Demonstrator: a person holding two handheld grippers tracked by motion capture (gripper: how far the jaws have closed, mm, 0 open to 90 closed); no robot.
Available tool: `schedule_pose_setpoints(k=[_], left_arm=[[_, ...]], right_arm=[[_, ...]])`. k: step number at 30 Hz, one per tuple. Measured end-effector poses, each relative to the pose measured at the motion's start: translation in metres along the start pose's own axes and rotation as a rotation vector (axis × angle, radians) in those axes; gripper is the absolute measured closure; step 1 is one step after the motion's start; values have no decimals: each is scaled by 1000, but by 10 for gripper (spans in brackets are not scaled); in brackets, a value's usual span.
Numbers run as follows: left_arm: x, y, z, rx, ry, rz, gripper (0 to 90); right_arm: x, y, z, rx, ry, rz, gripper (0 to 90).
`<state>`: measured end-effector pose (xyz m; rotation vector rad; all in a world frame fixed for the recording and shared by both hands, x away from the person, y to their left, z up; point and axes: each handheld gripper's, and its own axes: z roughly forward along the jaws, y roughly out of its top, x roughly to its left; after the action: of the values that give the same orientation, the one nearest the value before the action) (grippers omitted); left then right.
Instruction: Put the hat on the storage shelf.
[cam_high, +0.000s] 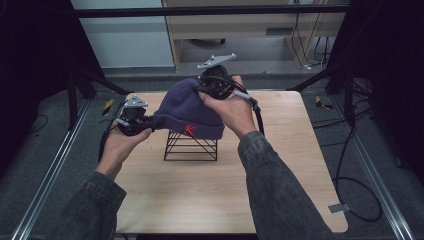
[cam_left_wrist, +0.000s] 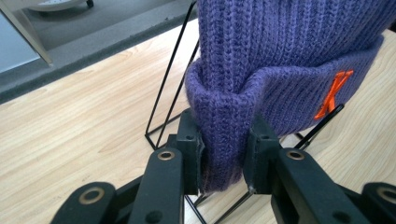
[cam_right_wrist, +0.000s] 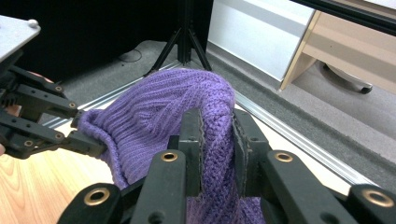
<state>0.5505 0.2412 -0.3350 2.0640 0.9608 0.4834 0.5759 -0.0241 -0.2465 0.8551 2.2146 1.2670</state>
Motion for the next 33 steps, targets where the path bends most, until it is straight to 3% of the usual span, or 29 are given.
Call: schedule_pose_setpoints(k=[14, 33], left_arm=[[3, -17, 5, 14, -16, -15, 708], [4, -43, 18, 50, -35, -24, 704]], right_arm=[[14, -2, 5, 23, 41, -37, 759], [27, -21, 10, 91, 88, -72, 752]])
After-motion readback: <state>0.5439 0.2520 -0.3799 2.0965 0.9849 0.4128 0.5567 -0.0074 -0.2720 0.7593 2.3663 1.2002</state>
